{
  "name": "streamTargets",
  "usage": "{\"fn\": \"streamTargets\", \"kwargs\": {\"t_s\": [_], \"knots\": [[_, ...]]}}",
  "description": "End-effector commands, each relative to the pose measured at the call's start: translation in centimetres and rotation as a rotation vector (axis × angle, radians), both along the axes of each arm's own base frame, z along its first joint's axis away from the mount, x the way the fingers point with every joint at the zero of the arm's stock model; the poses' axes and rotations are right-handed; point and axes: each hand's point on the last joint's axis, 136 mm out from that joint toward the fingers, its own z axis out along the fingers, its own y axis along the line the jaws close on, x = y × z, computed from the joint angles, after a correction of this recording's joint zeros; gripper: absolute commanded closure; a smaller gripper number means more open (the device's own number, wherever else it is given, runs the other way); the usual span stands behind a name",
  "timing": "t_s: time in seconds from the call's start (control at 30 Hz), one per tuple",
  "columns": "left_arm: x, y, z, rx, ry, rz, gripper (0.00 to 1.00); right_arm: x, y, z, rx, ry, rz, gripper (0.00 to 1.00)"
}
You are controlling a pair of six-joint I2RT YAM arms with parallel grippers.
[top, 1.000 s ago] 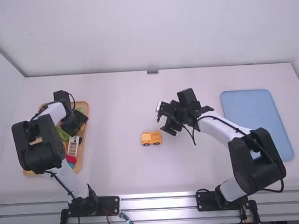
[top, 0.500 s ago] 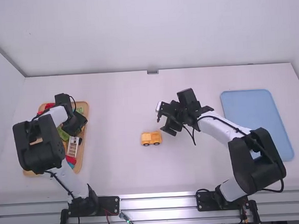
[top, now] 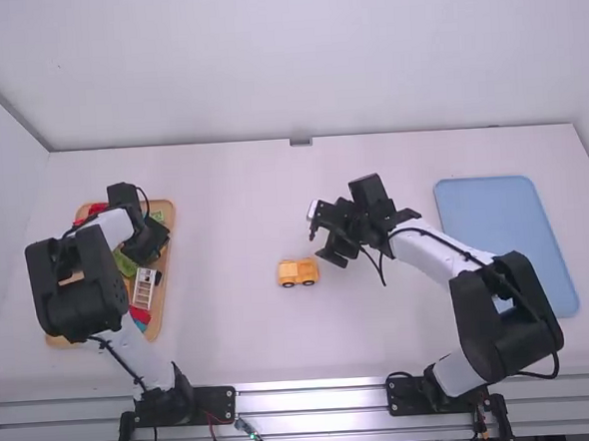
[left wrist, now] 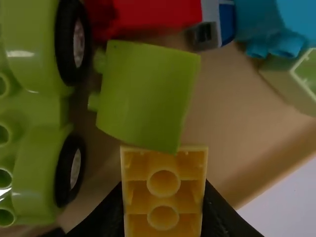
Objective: Assemble lego blocks to make yellow taxi
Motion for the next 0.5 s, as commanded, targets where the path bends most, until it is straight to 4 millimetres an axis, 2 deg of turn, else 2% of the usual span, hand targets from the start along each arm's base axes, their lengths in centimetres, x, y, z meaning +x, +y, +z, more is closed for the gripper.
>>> {"fn": "streamTargets", "kwargs": {"t_s": [0.0,0.03,0.13,0.17,0.2,0.33,0.47], "knots": [[-0.3,-0.3,-0.6,-0.009,0.012,-0.053,0.76,0.8,0.3,1.5,0.031,-0.018,-0.021,0.01],[-0.1,-0.4,-0.4,-0.015,0.006,-0.077,0.76,0.9,0.4,1.5,0.037,-0.014,-0.033,0.01],[0.9,-1.1,0.8,-0.038,-0.025,-0.164,0.9,1.3,0.5,1.9,0.066,-0.006,-0.073,0.01],[1.3,-1.1,1.8,-0.037,-0.034,-0.19,0.96,1.7,0.7,2.2,0.09,-0.002,-0.103,0.01],[1.5,-1.1,2.2,-0.035,-0.035,-0.195,0.98,1.9,0.8,2.4,0.102,0.0,-0.119,0.01],[2.5,-0.3,5.2,0.003,-0.053,-0.208,0.98,3.1,1.3,3.7,0.197,0.024,-0.221,0.01],[3.7,-0.7,8.4,0.012,-0.122,-0.277,0.98,3.5,2.6,5.3,0.304,0.04,-0.222,0.01]]}}
